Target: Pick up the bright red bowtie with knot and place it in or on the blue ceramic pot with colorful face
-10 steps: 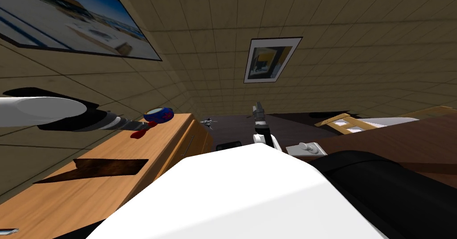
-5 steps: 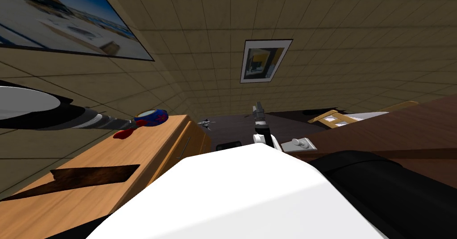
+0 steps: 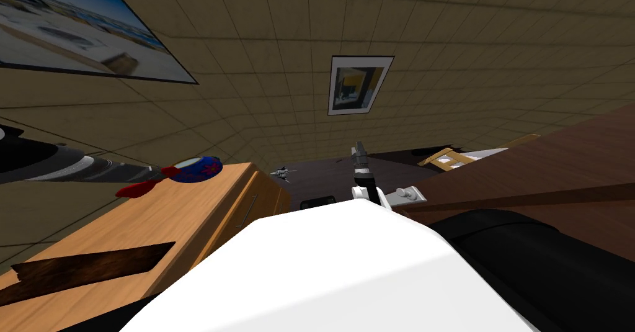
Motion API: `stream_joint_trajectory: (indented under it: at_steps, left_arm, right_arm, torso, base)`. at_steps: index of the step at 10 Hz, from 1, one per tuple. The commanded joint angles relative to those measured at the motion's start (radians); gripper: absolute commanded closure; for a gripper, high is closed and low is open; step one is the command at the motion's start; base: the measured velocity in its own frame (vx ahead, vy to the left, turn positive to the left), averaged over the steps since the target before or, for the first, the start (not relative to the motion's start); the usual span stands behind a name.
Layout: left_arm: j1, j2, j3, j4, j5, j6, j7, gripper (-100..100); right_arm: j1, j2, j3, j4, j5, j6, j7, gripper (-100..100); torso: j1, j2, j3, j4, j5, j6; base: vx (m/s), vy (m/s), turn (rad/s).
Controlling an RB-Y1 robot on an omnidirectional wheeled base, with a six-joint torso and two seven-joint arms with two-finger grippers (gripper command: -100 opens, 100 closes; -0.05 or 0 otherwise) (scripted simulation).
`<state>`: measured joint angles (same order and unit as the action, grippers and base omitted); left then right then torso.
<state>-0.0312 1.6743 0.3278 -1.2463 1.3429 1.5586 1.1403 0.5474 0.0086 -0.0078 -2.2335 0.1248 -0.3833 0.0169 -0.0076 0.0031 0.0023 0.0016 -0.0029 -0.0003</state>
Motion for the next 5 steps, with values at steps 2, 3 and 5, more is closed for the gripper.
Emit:
stream_joint_trajectory:
  at_steps: [2, 3, 5]
  left_arm:
    - [-0.044, 0.015, 0.012, 0.062, -0.033, 0.032, -0.028, 100]
    - [-0.064, 0.021, 0.029, 0.098, -0.057, 0.049, -0.049, 100]
    - [-0.084, 0.027, 0.046, 0.135, -0.081, 0.063, -0.07, 100]
  right_arm:
    - [0.0, 0.0, 0.0, 0.0, 0.0, 0.0, 0.0, 0]
    - [0.0, 0.0, 0.0, 0.0, 0.0, 0.0, 0.0, 0]
    - [0.0, 0.0, 0.0, 0.0, 0.0, 0.0, 0.0, 0]
  torso:
    - [0.0, -0.001, 0.0, 0.0, 0.0, 0.001]
    - [0.001, -0.001, 0.0, 0.0, 0.0, -0.001]
    - [0.003, 0.0, 0.0, 0.0, 0.001, -0.001]
  base:
    - [0.001, -0.042, -0.127]
    - [0.008, -0.027, -0.095]
    - [0.006, -0.015, -0.067]
